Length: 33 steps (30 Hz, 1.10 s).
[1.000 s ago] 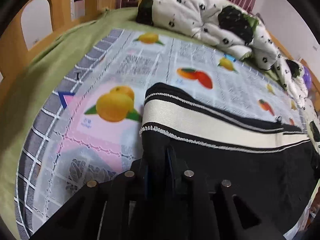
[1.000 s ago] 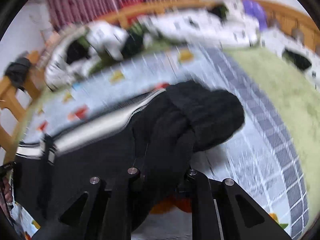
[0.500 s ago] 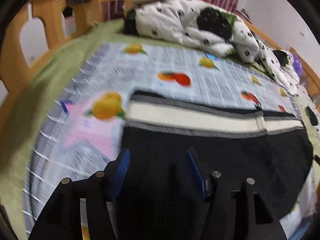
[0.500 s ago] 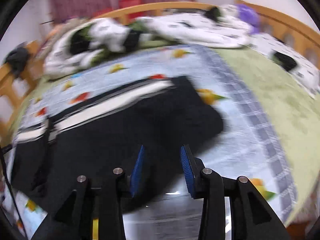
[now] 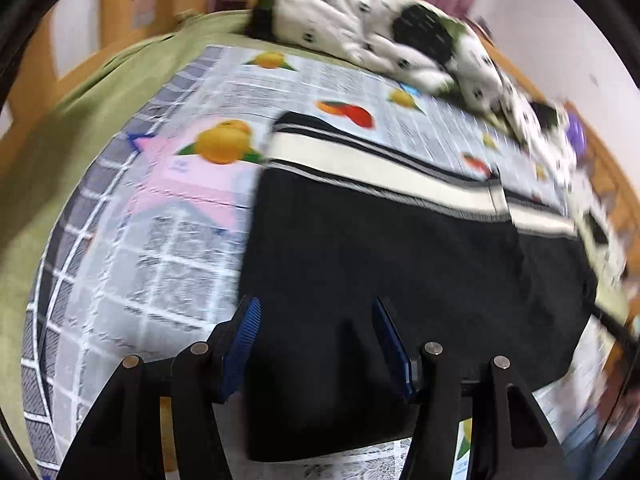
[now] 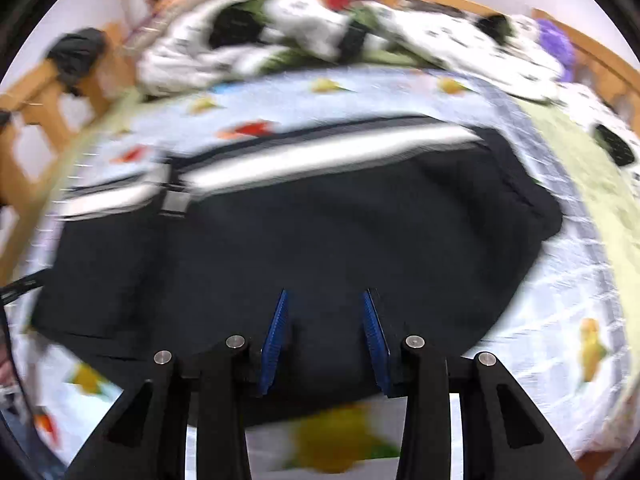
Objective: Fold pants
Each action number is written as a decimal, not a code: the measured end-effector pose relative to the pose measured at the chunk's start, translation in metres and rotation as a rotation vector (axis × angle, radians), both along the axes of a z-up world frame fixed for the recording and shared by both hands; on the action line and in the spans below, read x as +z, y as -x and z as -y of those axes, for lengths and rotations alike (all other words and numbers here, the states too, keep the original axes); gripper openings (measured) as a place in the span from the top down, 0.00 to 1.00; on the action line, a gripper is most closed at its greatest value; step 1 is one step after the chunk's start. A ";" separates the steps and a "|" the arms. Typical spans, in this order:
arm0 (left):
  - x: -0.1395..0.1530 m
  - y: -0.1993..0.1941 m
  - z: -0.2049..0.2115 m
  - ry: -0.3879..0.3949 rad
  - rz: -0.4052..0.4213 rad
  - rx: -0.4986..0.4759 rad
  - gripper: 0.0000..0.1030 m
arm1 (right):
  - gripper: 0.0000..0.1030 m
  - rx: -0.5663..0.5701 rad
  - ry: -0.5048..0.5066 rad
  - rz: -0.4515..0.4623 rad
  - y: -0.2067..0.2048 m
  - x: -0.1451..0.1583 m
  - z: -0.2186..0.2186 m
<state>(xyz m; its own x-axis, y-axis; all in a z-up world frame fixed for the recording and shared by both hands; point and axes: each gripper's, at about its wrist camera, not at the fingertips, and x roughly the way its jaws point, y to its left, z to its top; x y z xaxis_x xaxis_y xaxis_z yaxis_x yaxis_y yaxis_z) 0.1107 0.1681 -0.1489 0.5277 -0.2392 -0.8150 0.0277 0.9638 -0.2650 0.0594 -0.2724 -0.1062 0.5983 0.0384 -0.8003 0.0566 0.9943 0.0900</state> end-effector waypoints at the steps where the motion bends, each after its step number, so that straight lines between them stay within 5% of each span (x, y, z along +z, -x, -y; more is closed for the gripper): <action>1: 0.001 0.000 -0.009 0.022 -0.005 0.020 0.46 | 0.63 0.043 -0.040 0.014 -0.001 0.002 -0.015; 8: 0.002 0.005 -0.039 0.070 -0.007 0.071 0.46 | 0.64 0.129 -0.236 -0.038 -0.020 -0.028 -0.090; 9: 0.003 0.006 -0.042 0.077 -0.004 0.073 0.46 | 0.69 0.112 -0.229 -0.078 -0.025 -0.040 -0.097; 10: 0.004 0.006 -0.044 0.079 0.001 0.073 0.46 | 0.84 0.119 -0.247 -0.091 -0.025 -0.047 -0.099; 11: 0.006 0.007 -0.045 0.074 0.009 0.072 0.46 | 0.85 0.119 -0.259 -0.087 -0.023 -0.048 -0.096; 16: 0.011 0.010 -0.055 0.081 0.025 0.072 0.46 | 0.86 0.121 -0.392 0.031 0.014 -0.013 -0.081; 21: 0.007 0.011 -0.055 0.088 0.004 0.054 0.46 | 0.78 0.104 -0.250 -0.073 0.003 -0.051 -0.095; 22: 0.007 0.012 -0.054 0.084 0.004 0.051 0.46 | 0.70 0.103 -0.255 -0.067 0.003 -0.051 -0.096; 28: 0.003 0.014 -0.057 0.097 -0.007 0.036 0.46 | 0.57 0.085 -0.207 -0.033 -0.017 -0.039 -0.095; 31: 0.001 0.013 -0.057 0.123 -0.021 0.025 0.46 | 0.57 0.112 -0.220 -0.100 -0.035 -0.057 -0.101; 33: 0.001 0.013 -0.057 0.133 -0.024 0.022 0.46 | 0.72 0.141 -0.193 -0.083 -0.040 -0.060 -0.107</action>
